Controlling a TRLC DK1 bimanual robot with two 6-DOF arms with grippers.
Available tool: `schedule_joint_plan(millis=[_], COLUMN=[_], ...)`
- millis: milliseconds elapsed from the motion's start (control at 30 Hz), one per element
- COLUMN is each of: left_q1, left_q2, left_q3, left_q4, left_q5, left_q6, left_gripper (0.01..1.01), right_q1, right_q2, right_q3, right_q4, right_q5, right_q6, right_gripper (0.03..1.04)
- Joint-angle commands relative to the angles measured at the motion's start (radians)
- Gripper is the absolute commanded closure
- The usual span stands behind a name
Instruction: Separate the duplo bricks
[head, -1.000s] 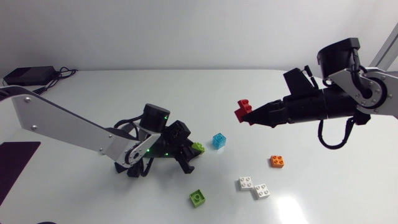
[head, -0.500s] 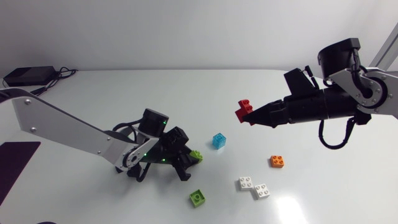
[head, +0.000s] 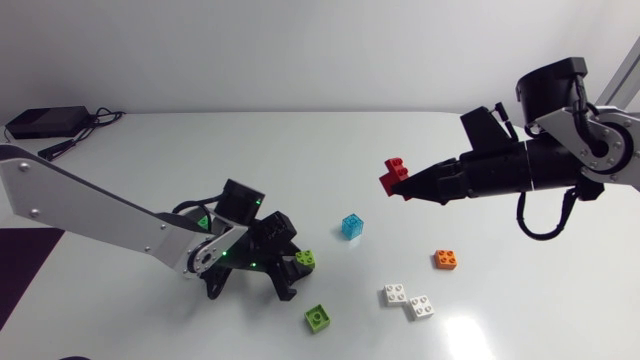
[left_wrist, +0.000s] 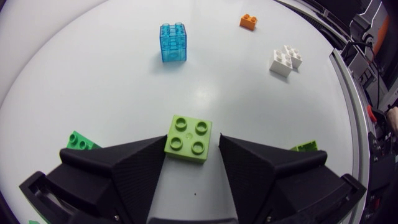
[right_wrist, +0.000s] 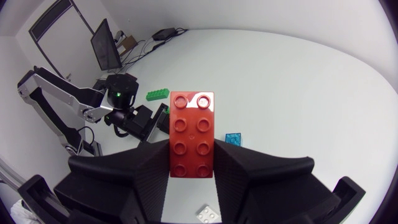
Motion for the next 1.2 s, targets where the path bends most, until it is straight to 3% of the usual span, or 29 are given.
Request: schedule_joint_plan(millis=[0,67,167,400,700,1167], left_q1=[0.004,0.004,-0.007,-0.134,-0.301,-0.323], left_q2=[-0.083,-0.165,-0.275,-0.407,-0.405,-0.367], left_q3=[-0.020,-0.015,-0.003,0.023,-0.002,-0.002], left_q4=[-0.019,-0.054,-0.094,-0.069,0.109,0.198], left_q5=[0.009,0.009,0.003,-0.171,-0.401,-0.450], left_q6=[0.029,0.035,0.043,0.069,0.115,0.124], left_gripper=[0.282,0.177,0.128,0.111,0.111,0.167], right_q1=[0.005,0.005,0.009,0.066,0.126,0.172], right_q2=[-0.019,-0.020,-0.023,-0.016,0.072,0.113], right_q3=[-0.005,-0.003,-0.005,0.012,0.043,0.078], right_q4=[-0.012,-0.015,-0.020,-0.017,-0.004,0.008], right_q5=[0.001,0.001,0.000,0.000,-0.034,-0.037], right_q6=[-0.015,-0.013,-0.010,0.051,0.111,0.136], right_gripper=[0.82,0.82,0.82,0.82,0.82,0.82])
